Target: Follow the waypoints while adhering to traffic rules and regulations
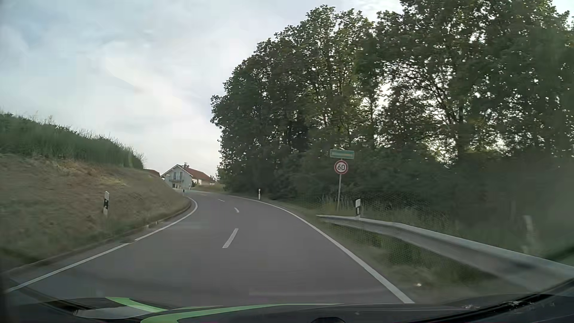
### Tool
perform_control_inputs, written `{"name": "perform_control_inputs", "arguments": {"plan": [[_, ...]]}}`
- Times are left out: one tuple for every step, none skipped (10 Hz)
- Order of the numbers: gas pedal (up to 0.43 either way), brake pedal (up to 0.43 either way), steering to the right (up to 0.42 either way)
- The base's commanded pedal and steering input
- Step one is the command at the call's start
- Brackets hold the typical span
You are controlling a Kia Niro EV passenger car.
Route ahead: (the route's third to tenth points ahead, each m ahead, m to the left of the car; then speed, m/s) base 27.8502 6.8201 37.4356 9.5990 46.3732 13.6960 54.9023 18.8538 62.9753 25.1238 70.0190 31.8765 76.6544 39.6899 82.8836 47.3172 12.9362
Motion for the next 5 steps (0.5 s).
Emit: {"name": "perform_control_inputs", "arguments": {"plan": [[0.24,0.0,-0.055],[0.24,0.0,-0.051],[0.24,0.0,-0.048],[0.24,0.0,-0.044],[0.24,0.0,-0.04]]}}
